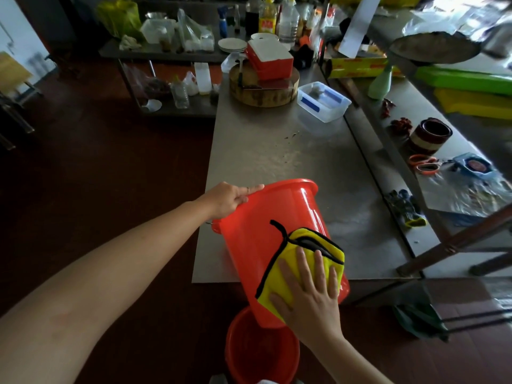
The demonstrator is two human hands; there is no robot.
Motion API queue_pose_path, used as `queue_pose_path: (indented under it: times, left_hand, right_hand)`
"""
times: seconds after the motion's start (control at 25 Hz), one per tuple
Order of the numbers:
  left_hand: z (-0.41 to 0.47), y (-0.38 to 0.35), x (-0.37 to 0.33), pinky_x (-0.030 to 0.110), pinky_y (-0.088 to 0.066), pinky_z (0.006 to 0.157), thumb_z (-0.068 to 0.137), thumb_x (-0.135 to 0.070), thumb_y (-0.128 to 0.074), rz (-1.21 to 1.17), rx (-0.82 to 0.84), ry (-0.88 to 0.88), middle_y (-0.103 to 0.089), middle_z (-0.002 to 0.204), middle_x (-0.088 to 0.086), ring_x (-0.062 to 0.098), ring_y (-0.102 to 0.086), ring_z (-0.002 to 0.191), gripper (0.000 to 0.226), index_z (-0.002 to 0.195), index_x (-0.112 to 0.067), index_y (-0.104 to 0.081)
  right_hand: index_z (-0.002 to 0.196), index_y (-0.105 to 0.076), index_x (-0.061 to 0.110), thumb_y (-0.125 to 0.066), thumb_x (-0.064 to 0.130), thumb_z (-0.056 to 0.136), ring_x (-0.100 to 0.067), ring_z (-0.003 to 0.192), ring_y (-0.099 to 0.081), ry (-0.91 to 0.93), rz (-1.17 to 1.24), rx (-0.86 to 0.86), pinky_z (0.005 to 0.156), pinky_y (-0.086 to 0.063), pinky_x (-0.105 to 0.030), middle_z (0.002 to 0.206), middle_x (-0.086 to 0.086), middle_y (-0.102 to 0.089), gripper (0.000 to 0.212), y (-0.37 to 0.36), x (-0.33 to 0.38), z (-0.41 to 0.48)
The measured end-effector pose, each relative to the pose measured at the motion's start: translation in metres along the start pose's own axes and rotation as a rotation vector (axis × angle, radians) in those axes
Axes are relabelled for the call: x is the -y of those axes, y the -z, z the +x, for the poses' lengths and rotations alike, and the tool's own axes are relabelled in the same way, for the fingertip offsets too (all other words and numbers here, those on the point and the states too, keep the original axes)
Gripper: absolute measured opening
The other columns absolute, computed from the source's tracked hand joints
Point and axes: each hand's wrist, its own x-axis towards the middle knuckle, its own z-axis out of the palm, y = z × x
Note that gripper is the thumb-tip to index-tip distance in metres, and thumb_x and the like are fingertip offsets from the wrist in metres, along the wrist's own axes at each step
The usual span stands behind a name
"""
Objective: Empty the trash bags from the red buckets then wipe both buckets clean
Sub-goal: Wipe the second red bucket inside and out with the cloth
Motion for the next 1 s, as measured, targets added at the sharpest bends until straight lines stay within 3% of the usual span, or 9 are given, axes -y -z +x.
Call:
queue_pose_path:
  times: [0.08,0.2,0.4,0.68,0.84,1.0]
  left_hand:
    - [-0.002,-0.001,0.0,0.043,-0.054,0.058,0.106,-0.025,-0.046,-0.011,-0.006,0.0,-0.072,0.082,0.014,0.027,-0.051,0.05,0.051,0.139,-0.063,-0.038]
    - [-0.007,-0.002,0.004,0.039,-0.058,0.086,0.105,-0.025,-0.049,-0.027,-0.043,-0.004,-0.072,0.116,0.009,0.024,-0.071,0.091,0.053,0.137,-0.066,-0.037]
    - [-0.017,-0.008,0.014,0.031,-0.054,0.09,0.106,-0.025,-0.046,-0.014,-0.12,-0.023,-0.069,0.118,0.004,0.015,-0.069,0.099,0.051,0.142,-0.06,-0.037]
    - [-0.04,-0.019,0.027,0.023,-0.049,0.097,0.108,-0.026,-0.038,0.024,-0.156,-0.045,-0.058,0.132,-0.004,0.006,-0.061,0.109,0.052,0.149,-0.057,-0.027]
    - [-0.03,-0.018,0.014,0.028,-0.037,0.114,0.105,-0.03,-0.046,0.135,-0.245,-0.123,-0.043,0.154,-0.008,0.009,-0.043,0.138,0.049,0.153,-0.035,-0.035]
    - [0.009,-0.017,-0.029,0.032,-0.042,0.11,0.105,-0.025,-0.049,0.141,-0.233,-0.182,-0.056,0.144,0.002,0.017,-0.053,0.131,0.046,0.151,-0.025,-0.043]
  right_hand:
    - [0.158,-0.019,0.044,-0.035,0.08,0.091,-0.038,0.155,0.002,-0.046,0.022,0.021,0.118,-0.011,-0.067,0.17,0.002,-0.003,0.078,0.007,0.007,0.021]
    - [0.158,-0.006,0.048,-0.027,0.082,0.091,-0.033,0.154,0.017,-0.12,0.062,0.061,0.12,-0.004,-0.065,0.169,0.006,0.009,0.078,0.02,0.019,0.078]
    - [0.157,0.0,0.049,-0.026,0.082,0.09,-0.031,0.153,0.021,-0.139,0.136,0.151,0.12,0.004,-0.063,0.169,0.006,0.012,0.079,0.036,0.032,0.147]
    - [0.158,-0.007,0.047,-0.026,0.085,0.09,-0.03,0.155,0.011,-0.145,0.122,0.021,0.121,-0.013,-0.063,0.17,0.005,0.003,0.08,0.012,0.001,0.04]
    - [0.159,-0.013,0.044,-0.03,0.083,0.091,-0.031,0.156,0.005,-0.171,0.129,0.014,0.119,-0.019,-0.064,0.17,0.003,0.001,0.08,0.0,-0.008,-0.007]
    - [0.159,-0.007,0.046,-0.029,0.083,0.091,-0.031,0.155,0.01,-0.181,0.141,0.062,0.121,-0.012,-0.063,0.17,0.004,0.007,0.08,0.005,0.003,-0.005]
